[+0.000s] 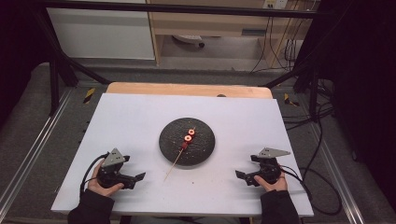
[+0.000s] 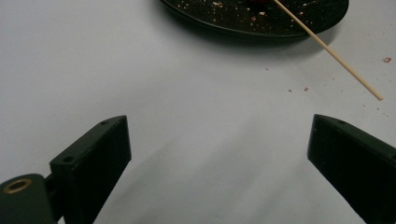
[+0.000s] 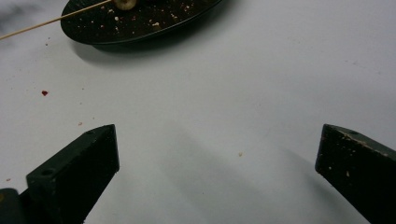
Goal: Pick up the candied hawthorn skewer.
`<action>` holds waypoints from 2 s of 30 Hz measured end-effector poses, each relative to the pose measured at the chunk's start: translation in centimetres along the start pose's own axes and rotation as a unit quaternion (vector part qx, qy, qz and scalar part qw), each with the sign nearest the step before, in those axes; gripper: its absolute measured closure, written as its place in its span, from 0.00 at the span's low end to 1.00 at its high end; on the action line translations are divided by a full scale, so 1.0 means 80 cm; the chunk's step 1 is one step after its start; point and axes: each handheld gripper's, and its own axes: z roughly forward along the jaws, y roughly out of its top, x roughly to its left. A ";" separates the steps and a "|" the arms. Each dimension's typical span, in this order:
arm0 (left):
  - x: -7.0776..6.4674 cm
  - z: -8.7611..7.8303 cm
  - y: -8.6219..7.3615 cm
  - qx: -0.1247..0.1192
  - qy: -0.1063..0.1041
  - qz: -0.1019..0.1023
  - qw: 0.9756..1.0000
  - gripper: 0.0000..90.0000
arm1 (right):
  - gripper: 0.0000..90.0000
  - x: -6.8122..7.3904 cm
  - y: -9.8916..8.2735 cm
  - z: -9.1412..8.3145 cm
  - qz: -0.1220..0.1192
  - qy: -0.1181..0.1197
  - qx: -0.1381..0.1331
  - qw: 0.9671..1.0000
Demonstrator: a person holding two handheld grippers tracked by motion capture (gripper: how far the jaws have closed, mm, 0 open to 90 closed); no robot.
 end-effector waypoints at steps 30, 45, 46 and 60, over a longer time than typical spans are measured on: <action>-0.048 0.024 0.050 0.023 -0.010 0.002 1.000 0.06 | 0.01 0.002 0.002 0.001 -0.002 -0.006 0.004 1.000; -0.082 0.057 0.080 0.073 -0.009 0.002 0.997 0.25 | 0.01 0.001 0.002 0.002 -0.004 -0.008 0.006 1.000; -0.084 0.060 0.081 0.078 -0.008 0.001 0.997 0.27 | 0.01 0.001 0.002 0.002 -0.003 -0.008 0.007 1.000; -0.101 0.082 0.089 0.134 0.007 -0.005 0.991 0.62 | 0.01 0.001 0.002 0.002 -0.001 -0.007 0.009 1.000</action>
